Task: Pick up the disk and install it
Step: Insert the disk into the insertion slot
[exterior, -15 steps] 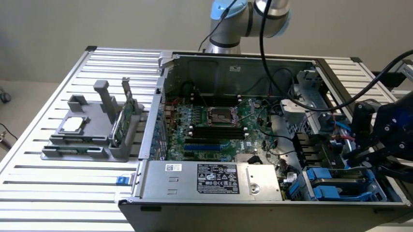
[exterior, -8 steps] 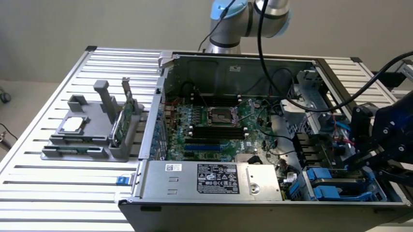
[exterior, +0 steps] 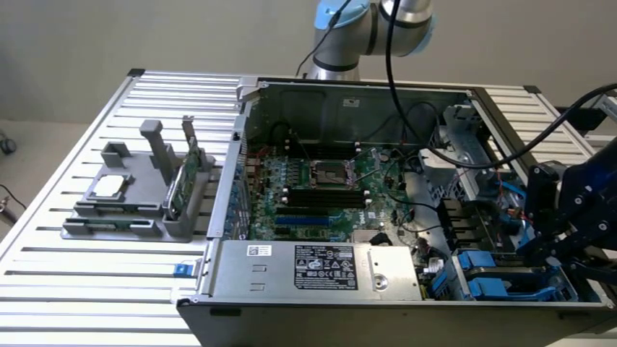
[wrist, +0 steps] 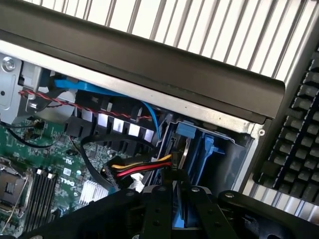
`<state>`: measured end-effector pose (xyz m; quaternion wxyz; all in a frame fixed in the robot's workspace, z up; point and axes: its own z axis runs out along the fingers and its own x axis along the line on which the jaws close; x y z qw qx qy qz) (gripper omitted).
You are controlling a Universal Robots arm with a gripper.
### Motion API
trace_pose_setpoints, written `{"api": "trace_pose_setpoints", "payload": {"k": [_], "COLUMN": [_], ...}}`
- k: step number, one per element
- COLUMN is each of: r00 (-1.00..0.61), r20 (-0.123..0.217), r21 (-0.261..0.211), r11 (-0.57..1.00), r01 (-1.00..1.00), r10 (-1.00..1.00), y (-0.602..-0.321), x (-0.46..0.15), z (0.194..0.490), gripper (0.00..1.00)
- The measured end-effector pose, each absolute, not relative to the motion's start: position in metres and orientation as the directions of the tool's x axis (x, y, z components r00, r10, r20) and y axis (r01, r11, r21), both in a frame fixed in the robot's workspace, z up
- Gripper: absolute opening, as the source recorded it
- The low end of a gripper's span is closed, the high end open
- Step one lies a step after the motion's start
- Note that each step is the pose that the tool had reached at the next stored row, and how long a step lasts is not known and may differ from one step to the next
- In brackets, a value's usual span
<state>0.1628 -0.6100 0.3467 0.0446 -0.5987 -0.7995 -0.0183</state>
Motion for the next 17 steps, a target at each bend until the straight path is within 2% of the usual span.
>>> {"api": "trace_pose_setpoints", "payload": {"k": [8,17], "r00": [-0.245,-0.236], "r20": [0.091,0.066], "r21": [-0.025,-0.032], "r11": [0.248,0.238], "r01": [0.968,0.971], "r10": [0.965,0.970], "y": [-0.608,-0.596], "x": [0.162,0.161], "z": [0.347,0.348], "gripper": [0.17,0.17]}}
